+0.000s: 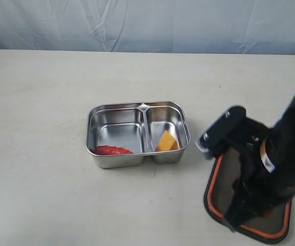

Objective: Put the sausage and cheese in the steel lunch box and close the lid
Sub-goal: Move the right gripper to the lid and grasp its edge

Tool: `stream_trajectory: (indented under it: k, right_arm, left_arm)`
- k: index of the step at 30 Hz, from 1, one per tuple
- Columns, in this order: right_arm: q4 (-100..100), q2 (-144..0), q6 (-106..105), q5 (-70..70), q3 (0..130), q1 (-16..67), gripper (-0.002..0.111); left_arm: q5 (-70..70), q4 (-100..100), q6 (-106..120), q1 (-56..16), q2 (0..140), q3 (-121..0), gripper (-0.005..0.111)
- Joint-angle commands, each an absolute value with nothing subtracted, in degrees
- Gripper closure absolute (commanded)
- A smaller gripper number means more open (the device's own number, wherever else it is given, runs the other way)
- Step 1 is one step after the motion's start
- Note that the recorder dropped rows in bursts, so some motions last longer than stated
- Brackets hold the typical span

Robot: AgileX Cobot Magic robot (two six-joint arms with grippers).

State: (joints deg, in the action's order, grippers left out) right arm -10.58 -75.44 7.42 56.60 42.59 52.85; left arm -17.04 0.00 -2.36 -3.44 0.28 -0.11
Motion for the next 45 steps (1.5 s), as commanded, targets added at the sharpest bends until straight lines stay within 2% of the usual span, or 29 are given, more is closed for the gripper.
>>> stream_trajectory:
  k: [1,5,11,20,40,42,45]
  right_arm:
    - [-10.38,-74.41,5.98,52.21,32.72,52.66,0.070]
    - [-10.23,-74.41,5.36,45.62,27.75,52.66,0.070]
    - [-9.97,-74.61,5.36,40.20,27.72,52.66,0.070]
    - [-8.76,-75.57,-0.34,38.72,27.72,52.66,0.070]
    - [-7.32,-91.36,0.00,33.79,27.72,52.66,0.071]
    - [-7.08,-91.77,0.00,33.70,27.72,52.66,0.073]
    - [-6.98,-91.77,0.00,33.70,27.72,52.66,0.089]
  left_arm:
    - [-16.30,0.00,-2.53,-3.91,0.00,0.00,0.107]
    - [-16.30,0.00,-2.53,-3.91,0.00,0.00,0.107]
    - [-16.30,0.00,-2.53,-3.91,0.00,0.00,0.107]
    - [-16.30,0.00,-2.53,-3.91,0.00,0.00,0.107]
    - [-16.30,0.00,-2.53,-3.91,0.00,0.00,0.107]
    - [-16.30,0.00,-2.53,-3.91,0.00,0.00,0.107]
    - [-16.30,0.00,-2.53,-3.91,0.00,0.00,0.107]
